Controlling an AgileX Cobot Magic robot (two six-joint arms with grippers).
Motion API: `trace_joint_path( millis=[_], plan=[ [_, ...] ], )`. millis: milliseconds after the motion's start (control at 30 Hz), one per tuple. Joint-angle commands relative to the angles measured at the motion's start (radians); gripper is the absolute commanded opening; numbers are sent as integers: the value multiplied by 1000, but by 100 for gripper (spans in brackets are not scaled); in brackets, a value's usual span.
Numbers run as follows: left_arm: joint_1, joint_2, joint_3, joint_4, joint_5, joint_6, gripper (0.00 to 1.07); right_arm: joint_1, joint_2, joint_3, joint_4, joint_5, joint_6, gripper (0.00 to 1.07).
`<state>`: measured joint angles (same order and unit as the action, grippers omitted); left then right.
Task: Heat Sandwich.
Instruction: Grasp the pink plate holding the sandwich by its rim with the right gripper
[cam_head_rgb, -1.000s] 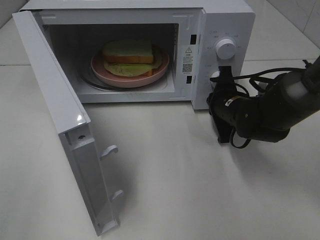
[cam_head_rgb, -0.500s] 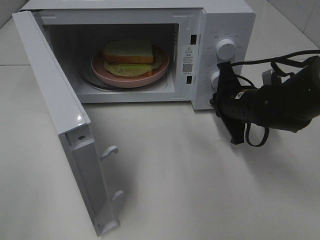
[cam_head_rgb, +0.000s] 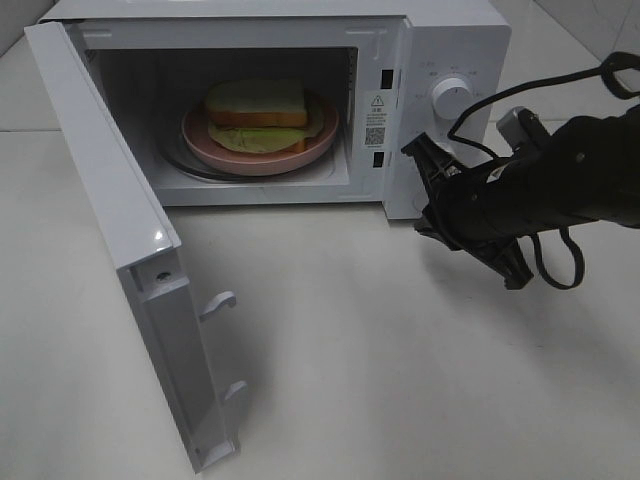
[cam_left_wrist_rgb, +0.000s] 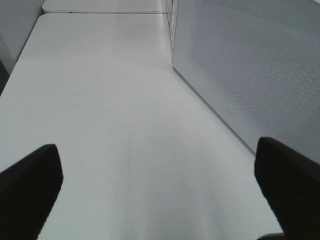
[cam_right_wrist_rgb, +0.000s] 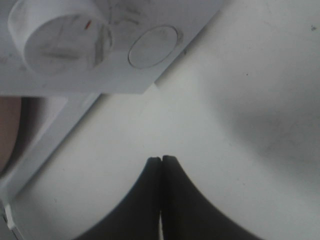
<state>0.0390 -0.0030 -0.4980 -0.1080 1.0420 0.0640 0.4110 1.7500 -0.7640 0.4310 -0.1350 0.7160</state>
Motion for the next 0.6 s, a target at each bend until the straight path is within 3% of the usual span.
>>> trace_joint_path(
  millis=[33,300,600],
  plan=[
    [2,-26,3,-1,-5,-2,101,-4,-54,-4,-45,127,-121,2],
    [2,-26,3,-1,-5,-2,101,-4,-162,-4,-163,381,-213,2],
    [2,-26,3,-1,-5,-2,101,-4,-214,-74,-165,682,-442,3]
  ],
)
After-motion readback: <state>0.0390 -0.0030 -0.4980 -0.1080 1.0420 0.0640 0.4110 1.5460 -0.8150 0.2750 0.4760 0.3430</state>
